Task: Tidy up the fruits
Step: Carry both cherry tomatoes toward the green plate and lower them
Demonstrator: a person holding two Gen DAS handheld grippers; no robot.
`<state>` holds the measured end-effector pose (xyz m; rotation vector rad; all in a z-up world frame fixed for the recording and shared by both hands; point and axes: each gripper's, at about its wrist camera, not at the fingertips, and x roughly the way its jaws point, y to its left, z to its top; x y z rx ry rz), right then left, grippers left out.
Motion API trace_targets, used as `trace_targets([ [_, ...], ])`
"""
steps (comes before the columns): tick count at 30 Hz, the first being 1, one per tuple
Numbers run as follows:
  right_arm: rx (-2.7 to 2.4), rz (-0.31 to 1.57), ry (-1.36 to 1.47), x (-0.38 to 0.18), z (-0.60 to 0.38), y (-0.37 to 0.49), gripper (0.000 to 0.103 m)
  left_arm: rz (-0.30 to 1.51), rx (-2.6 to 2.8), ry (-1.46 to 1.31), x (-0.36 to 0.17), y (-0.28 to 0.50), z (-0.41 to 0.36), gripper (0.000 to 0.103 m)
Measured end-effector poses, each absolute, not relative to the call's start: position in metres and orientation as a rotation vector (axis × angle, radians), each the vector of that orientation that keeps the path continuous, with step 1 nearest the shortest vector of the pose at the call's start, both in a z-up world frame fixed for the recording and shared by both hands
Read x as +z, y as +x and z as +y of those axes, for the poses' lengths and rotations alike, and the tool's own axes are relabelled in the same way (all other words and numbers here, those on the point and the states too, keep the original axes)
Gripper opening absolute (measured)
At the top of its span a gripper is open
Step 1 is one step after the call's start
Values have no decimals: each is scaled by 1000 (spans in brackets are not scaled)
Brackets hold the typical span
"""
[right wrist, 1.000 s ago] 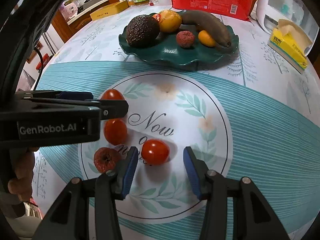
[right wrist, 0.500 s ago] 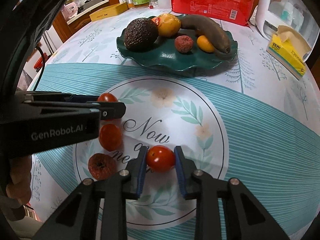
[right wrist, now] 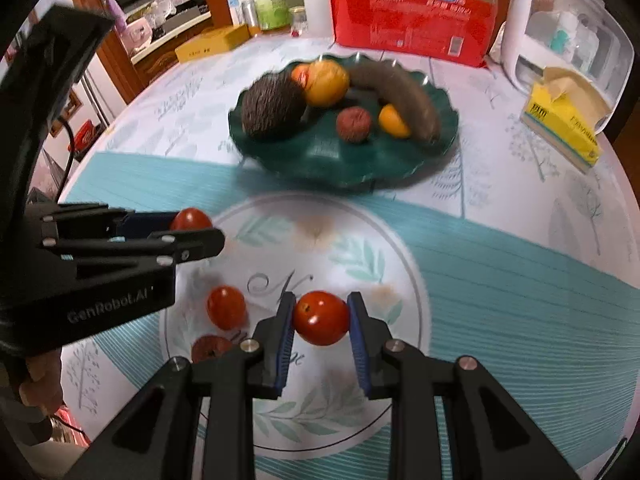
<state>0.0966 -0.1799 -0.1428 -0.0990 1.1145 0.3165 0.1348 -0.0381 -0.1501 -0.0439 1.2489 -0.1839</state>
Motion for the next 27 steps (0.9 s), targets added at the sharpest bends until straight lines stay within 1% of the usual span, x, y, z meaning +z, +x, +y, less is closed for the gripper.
trace_targets([
  [8, 316, 1036, -95, -88, -183, 113, 26, 1149, -194, 19, -102, 149, -42, 33],
  [19, 272, 839, -92, 2, -183, 167, 26, 988, -164, 46, -23, 216, -38, 33],
  [23, 234, 784, -81, 16, -185, 195, 26, 966, -135, 36, -13, 244, -32, 33],
  [27, 209, 805, -76, 6, -182, 225, 26, 961, -100, 25, -17, 273, -21, 33],
])
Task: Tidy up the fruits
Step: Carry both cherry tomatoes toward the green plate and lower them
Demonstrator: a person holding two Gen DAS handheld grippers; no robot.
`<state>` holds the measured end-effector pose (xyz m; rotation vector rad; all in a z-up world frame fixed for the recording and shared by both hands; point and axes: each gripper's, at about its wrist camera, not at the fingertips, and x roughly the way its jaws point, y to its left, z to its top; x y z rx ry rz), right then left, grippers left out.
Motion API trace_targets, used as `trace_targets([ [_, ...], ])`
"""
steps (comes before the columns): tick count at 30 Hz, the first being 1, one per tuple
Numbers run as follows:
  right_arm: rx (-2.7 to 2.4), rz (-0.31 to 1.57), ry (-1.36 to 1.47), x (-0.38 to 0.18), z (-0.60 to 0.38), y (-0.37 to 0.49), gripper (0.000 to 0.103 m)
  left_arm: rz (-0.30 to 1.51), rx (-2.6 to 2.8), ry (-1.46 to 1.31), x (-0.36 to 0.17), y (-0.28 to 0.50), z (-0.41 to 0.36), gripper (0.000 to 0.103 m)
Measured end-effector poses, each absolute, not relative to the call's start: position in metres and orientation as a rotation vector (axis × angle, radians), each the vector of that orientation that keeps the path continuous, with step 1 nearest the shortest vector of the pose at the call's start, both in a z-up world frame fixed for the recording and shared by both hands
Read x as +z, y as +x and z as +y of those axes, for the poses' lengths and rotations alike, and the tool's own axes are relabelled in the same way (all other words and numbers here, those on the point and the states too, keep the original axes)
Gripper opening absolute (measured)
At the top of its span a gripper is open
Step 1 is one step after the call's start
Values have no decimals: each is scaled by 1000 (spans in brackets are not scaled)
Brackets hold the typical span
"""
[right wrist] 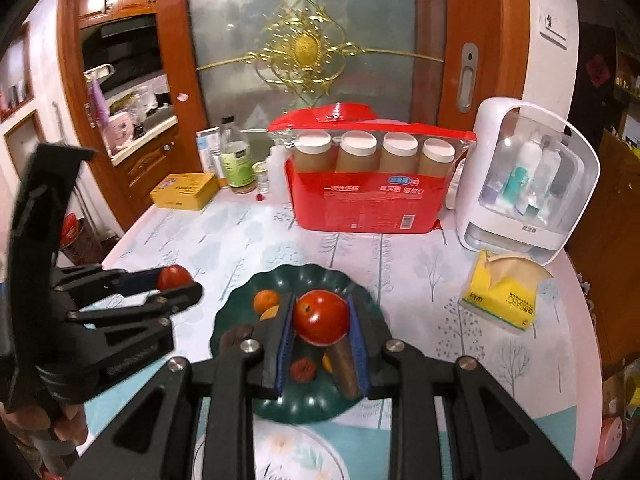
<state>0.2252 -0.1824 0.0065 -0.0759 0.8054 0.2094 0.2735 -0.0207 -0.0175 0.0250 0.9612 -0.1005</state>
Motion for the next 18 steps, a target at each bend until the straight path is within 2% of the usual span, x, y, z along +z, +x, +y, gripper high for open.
trace_targets([
  [10, 222, 1004, -168, -85, -149, 264, 26, 1101, -56, -26, -93, 322, -12, 33],
  [18, 241, 1095, -186, -134, -140, 273, 26, 1204, -58, -49, -147, 338, -16, 33],
])
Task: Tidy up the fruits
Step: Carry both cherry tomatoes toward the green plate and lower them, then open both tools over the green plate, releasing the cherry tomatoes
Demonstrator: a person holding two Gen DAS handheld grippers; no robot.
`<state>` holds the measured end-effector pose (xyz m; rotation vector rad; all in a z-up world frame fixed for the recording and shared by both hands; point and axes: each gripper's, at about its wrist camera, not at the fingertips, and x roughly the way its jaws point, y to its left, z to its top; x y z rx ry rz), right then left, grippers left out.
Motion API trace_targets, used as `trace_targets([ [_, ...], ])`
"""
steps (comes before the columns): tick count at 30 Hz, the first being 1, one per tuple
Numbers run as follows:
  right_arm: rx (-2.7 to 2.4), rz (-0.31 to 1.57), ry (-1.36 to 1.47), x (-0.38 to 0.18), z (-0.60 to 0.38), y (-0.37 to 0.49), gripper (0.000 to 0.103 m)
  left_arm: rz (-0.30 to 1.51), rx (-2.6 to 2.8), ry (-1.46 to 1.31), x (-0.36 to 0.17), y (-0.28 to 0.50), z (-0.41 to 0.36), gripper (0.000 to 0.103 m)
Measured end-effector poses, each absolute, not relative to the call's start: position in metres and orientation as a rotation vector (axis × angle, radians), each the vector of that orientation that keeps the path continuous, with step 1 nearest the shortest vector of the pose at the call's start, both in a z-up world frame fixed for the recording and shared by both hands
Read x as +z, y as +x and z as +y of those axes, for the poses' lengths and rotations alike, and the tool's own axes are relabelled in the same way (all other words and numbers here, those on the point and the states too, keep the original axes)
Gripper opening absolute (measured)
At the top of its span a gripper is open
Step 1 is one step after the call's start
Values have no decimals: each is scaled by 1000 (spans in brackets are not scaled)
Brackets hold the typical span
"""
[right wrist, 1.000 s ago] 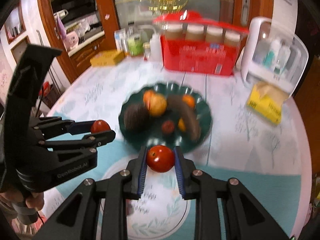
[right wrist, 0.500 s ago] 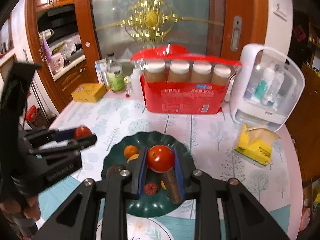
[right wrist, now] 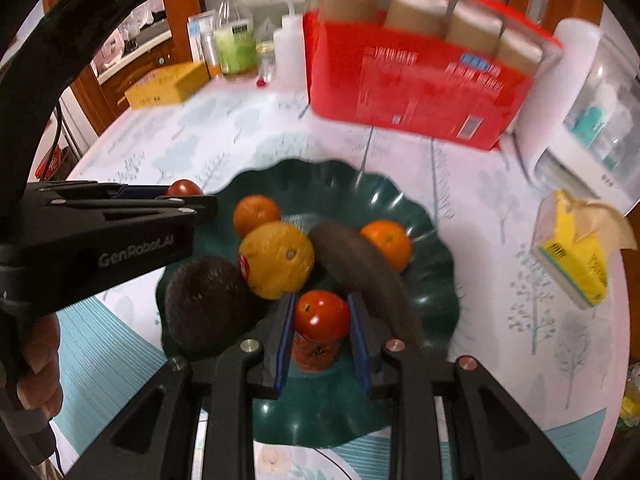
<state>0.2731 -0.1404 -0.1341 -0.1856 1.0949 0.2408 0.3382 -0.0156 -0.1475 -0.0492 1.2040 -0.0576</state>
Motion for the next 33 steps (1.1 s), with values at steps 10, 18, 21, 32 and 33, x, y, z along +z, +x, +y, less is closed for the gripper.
trace_targets([
  [10, 277, 1096, -233, -156, -132, 274, 36, 1214, -60, -10, -163, 343, -23, 62],
  [18, 286, 1066, -232, -152, -133, 264, 45, 1199, -53, -8, -157, 338, -19, 73],
  [21, 285, 1061, -218, -148, -135, 262, 45, 1195, -53, -13, -154, 335, -17, 75],
  [32, 277, 1043, -175, -127, -142, 247, 45, 1163, -95, 1, -129, 310, -25, 77],
  [33, 275, 1040, -172, -124, -143, 245, 45, 1155, -99, 2, -125, 306, -25, 77],
])
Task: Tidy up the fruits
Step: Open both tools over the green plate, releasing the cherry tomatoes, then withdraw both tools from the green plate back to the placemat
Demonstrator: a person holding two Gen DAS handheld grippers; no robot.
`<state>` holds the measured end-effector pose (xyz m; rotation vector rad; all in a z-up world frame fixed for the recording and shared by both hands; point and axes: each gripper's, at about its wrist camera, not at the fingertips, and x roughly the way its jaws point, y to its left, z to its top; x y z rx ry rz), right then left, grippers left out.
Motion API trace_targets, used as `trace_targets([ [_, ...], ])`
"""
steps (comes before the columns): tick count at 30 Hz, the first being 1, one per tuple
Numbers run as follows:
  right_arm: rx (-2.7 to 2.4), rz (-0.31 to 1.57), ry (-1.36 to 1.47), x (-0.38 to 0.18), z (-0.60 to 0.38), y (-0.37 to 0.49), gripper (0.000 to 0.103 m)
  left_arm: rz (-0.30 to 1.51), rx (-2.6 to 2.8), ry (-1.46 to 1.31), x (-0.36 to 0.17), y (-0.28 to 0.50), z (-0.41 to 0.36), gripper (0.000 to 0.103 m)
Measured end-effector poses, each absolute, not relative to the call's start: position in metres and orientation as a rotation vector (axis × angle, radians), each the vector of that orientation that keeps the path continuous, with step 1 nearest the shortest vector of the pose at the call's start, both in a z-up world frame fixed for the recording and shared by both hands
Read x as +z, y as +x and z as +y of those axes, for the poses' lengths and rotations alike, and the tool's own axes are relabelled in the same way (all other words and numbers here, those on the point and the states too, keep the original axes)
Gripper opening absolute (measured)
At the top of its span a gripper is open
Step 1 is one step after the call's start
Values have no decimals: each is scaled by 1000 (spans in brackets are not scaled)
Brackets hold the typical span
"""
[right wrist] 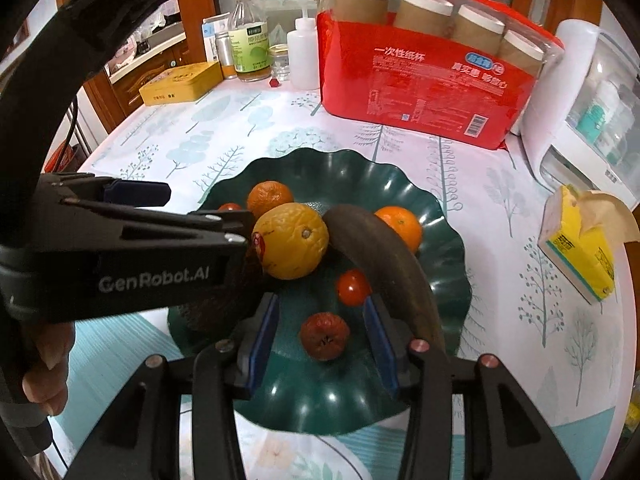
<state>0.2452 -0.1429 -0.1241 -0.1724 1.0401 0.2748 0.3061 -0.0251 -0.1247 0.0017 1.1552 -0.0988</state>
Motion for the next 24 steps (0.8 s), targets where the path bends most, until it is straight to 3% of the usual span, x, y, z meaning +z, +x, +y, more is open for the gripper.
trace_targets([
  [24, 278, 976, -82, -50, -170, 152, 45, 950, -189, -34, -15, 196, -10, 84],
])
